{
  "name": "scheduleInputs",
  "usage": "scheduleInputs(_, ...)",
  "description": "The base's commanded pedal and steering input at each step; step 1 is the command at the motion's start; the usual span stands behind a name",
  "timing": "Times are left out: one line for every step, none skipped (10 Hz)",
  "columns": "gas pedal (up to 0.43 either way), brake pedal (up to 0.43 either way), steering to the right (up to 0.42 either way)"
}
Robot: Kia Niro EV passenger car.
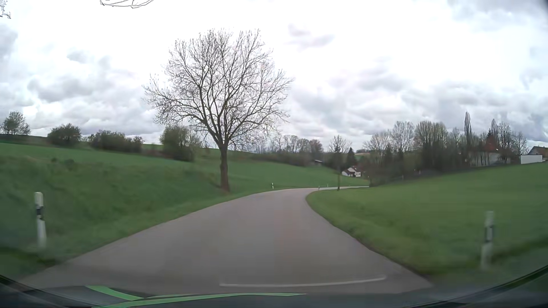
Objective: Follow the waypoints while adhering to traffic rules and regulations
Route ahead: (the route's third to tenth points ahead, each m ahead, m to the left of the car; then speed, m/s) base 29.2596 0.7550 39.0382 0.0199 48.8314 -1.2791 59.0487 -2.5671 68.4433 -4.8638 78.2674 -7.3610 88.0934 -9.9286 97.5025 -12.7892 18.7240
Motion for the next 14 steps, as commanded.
scheduleInputs(0.000,0.067,0.012)
scheduleInputs(0.000,0.067,0.013)
scheduleInputs(0.000,0.067,0.013)
scheduleInputs(0.000,0.067,0.014)
scheduleInputs(0.000,0.073,0.017)
scheduleInputs(0.000,0.073,0.018)
scheduleInputs(0.000,0.079,0.018)
scheduleInputs(0.000,0.085,0.020)
scheduleInputs(0.000,0.085,0.022)
scheduleInputs(0.000,0.085,0.023)
scheduleInputs(0.000,0.091,0.023)
scheduleInputs(0.000,0.098,0.023)
scheduleInputs(0.000,0.110,0.023)
scheduleInputs(0.000,0.116,0.023)
